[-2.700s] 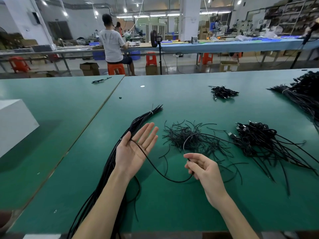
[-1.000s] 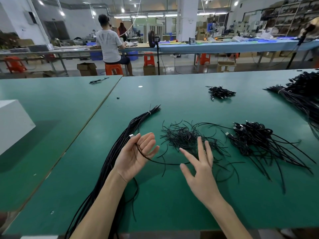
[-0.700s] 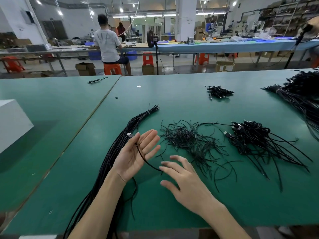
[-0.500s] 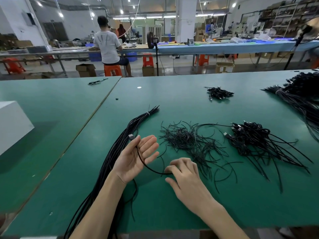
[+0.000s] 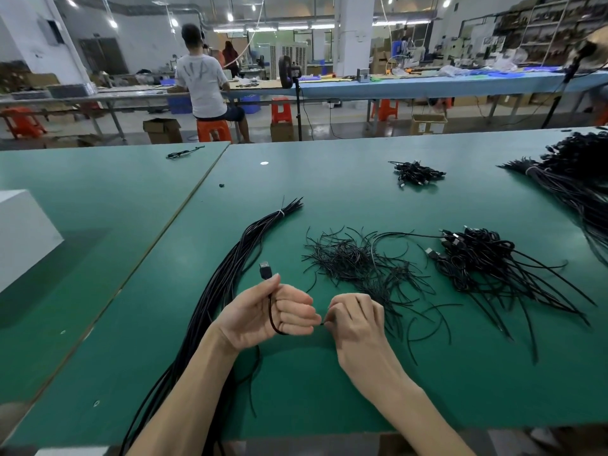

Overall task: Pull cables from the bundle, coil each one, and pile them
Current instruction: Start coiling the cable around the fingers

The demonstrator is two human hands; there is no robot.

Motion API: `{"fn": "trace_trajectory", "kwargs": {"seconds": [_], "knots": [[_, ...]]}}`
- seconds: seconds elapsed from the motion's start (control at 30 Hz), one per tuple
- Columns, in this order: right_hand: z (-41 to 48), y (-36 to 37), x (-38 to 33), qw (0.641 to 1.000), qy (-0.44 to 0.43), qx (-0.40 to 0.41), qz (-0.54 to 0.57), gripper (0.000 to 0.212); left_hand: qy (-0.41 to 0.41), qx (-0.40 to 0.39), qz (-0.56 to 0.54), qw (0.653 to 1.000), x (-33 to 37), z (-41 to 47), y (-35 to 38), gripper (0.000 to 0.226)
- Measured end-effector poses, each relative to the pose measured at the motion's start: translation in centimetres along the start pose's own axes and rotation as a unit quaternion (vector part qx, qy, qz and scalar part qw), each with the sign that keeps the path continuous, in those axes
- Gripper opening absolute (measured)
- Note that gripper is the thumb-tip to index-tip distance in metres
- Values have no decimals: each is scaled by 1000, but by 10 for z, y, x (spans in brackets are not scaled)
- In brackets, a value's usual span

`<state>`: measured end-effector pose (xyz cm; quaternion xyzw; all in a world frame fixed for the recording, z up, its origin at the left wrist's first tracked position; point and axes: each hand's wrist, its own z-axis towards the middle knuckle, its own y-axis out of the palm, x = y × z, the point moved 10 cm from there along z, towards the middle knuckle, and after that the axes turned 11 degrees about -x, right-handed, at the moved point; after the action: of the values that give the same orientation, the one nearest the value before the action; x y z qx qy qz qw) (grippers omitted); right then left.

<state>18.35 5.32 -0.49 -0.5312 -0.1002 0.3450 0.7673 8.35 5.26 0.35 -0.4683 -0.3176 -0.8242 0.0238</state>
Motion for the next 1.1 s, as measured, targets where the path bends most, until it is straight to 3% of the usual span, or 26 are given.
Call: {"fn": "trace_trajectory", "kwargs": {"seconds": [0.17,0.27,0.4,0.5,0.67,0.77,0.97,1.1], "knots": [[-2,-10,4,998,24,53,-13,21,-88,-34,112,989,-11,-4,2,59],[-3,-15,5,997,21,79,-10,9,-129,-36,147,980,-18,-6,0,58],[-2,-18,11,995,60,76,-20,27,-128,-24,170,977,-17,-5,-1,56],[-3,-22,19,992,99,75,-10,21,-128,-8,178,976,-15,-6,-5,56],[-3,-24,19,990,96,60,86,18,-194,15,217,956,-36,-2,-18,56],[-7,-24,25,983,108,55,138,14,-182,23,220,958,-36,1,-20,57],[-8,-27,27,982,114,69,135,5,-187,50,232,953,-36,2,-22,55],[-11,-30,37,975,154,87,136,13,-179,100,252,946,-34,2,-29,56]]}}
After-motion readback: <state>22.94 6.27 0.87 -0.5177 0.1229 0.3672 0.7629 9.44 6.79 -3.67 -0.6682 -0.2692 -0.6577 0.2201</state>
